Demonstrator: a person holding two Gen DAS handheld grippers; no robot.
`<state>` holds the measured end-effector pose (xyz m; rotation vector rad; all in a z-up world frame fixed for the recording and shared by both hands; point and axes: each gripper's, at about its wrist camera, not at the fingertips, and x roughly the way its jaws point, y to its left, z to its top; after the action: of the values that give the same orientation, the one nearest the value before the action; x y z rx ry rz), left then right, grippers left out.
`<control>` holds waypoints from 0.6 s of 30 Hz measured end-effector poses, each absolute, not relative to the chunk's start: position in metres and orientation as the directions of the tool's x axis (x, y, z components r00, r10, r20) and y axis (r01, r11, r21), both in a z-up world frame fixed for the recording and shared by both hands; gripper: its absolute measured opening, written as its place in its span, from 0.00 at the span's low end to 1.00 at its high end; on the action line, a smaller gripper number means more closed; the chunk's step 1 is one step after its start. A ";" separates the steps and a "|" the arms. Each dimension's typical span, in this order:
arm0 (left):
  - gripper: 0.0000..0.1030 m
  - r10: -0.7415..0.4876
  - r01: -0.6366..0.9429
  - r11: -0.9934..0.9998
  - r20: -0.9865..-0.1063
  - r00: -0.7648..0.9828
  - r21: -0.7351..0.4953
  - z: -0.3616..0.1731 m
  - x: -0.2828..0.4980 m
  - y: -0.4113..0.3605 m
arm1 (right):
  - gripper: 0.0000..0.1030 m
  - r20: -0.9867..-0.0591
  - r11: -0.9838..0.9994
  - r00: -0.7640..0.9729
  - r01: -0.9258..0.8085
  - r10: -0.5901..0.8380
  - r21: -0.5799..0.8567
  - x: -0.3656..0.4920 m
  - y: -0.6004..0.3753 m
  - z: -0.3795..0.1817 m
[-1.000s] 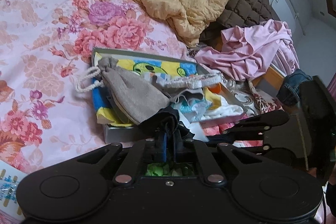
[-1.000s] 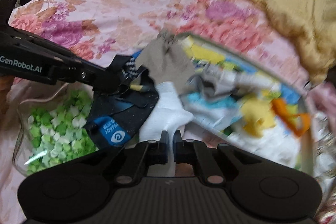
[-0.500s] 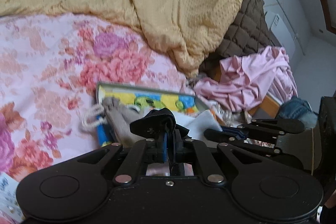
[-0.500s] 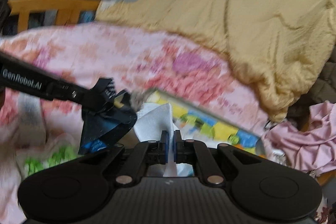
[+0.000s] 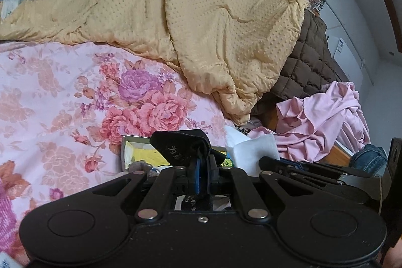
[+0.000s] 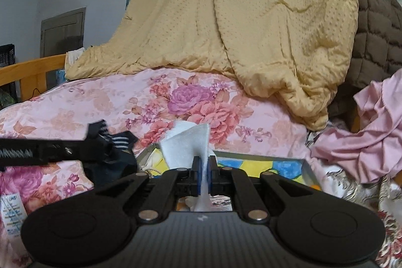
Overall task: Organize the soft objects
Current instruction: 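Lift and carry the sock and cotton pad with both grippers over the tray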
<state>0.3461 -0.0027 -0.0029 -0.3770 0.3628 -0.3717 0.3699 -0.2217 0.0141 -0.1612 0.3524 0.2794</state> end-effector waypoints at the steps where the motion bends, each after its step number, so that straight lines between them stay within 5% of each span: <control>1: 0.04 -0.416 0.289 0.867 -0.270 0.869 -0.407 -0.005 0.349 -0.006 | 0.05 -0.368 0.950 0.897 -0.297 0.243 -0.096 0.374 -0.222 0.013; 18: 0.06 -0.400 0.219 0.884 -0.425 0.812 -0.414 -0.042 0.373 -0.003 | 0.07 -0.475 0.949 0.850 -0.303 0.225 -0.092 0.390 -0.203 -0.016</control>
<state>0.3734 -0.0034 -0.0423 -0.3588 0.5280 -0.3384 0.3896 -0.2027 -0.0159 -0.1664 0.4791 0.2793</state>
